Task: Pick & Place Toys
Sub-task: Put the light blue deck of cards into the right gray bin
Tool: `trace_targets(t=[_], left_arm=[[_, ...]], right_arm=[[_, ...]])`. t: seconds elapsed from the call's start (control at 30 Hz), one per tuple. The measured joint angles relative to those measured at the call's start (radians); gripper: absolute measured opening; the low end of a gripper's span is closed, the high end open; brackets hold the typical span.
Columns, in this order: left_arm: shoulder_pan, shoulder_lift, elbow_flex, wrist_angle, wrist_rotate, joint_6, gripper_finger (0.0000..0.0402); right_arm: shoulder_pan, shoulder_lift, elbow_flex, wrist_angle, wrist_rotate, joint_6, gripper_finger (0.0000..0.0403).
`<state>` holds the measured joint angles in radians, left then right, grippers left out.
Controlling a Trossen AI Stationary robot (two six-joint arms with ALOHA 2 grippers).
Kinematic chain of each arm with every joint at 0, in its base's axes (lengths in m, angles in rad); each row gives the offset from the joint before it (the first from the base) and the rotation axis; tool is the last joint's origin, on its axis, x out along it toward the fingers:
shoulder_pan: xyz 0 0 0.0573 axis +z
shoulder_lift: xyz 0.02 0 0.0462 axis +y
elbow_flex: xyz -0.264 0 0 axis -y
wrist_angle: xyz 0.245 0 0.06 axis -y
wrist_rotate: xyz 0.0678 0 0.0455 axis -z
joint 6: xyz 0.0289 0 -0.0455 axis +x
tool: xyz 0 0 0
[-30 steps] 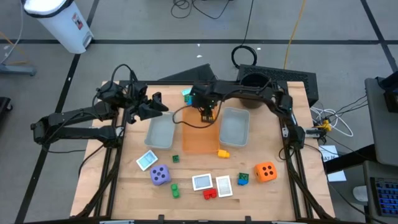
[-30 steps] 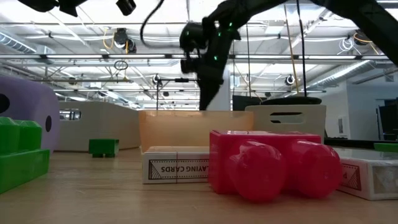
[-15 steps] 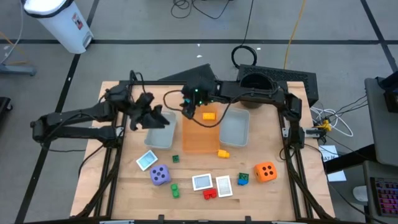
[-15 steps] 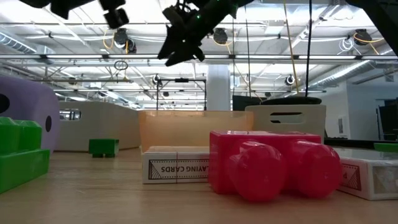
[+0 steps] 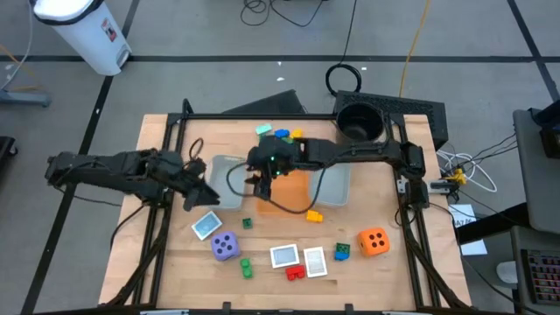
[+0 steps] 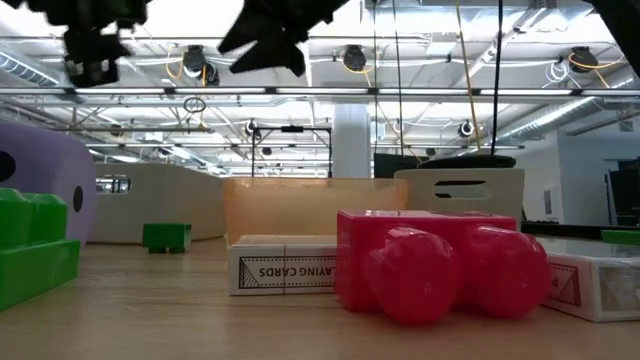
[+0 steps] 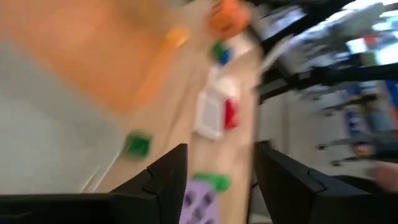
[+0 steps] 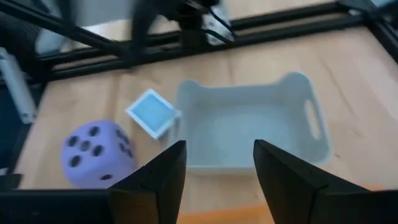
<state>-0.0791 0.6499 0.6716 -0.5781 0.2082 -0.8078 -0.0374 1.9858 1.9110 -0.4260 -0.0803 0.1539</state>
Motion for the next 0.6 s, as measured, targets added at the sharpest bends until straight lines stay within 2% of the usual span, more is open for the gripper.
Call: trace_targets(t=[0.13, 0.3, 0.5, 0.6], left_arm=[[-0.124, 0.005, 0.000, -0.124, -0.154, -0.101, 0.0186], [-0.242, 0.045, 0.000, -0.158, -0.282, -0.189, 0.0186], [-0.318, 0.127, 0.000, -0.230, -0.305, -0.280, 0.0186], [-0.350, 0.179, 0.000, -0.297, -0.285, -0.326, 0.0186]], right_arm=[[0.051, 0.000, 0.000, 0.119, -0.002, 0.045, 0.0179], [0.107, 0.000, -0.013, 0.306, -0.001, 0.044, 0.0179], [0.126, -0.071, -0.153, 0.479, 0.005, 0.088, 0.0175], [0.125, -0.163, -0.299, 0.584, 0.035, 0.147, 0.0172]])
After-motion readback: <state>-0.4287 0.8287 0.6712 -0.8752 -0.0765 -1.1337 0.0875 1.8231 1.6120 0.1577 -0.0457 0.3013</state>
